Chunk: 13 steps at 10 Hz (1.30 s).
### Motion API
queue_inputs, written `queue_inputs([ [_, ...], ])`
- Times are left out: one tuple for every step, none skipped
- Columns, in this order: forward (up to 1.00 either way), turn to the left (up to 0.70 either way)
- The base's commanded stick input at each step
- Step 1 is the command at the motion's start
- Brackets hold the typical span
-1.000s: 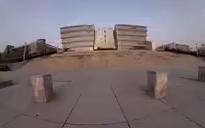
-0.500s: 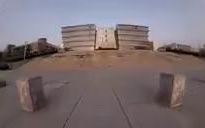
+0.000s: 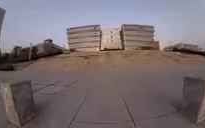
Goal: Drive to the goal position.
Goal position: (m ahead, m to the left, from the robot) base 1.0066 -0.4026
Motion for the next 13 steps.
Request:
queue_inputs([
  [0.7, 0.14],
  [0.7, 0.14],
  [0.7, 0.14],
  [0.7, 0.14],
  [0.7, 0.14],
  [0.7, 0.14],
  [0.7, 0.14],
  [0.7, 0.14],
  [0.7, 0.14],
  [0.7, 0.14],
  [0.7, 0.14],
  [0.7, 0.14],
  [0.7, 0.14],
])
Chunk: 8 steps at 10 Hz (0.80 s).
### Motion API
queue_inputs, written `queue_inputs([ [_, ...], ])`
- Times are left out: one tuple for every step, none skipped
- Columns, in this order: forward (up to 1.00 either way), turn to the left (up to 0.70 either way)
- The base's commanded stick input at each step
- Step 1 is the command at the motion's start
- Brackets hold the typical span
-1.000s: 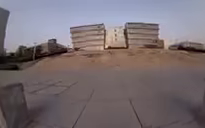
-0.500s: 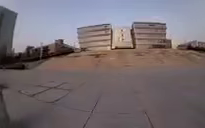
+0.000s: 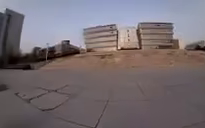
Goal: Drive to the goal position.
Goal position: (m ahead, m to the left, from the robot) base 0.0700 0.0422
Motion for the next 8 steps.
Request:
queue_inputs([
  [0.7, 0.14],
  [0.7, 0.14],
  [0.7, 0.14],
  [0.7, 0.14],
  [0.7, 0.14],
  [0.7, 0.14],
  [0.7, 0.14],
  [0.7, 0.14],
])
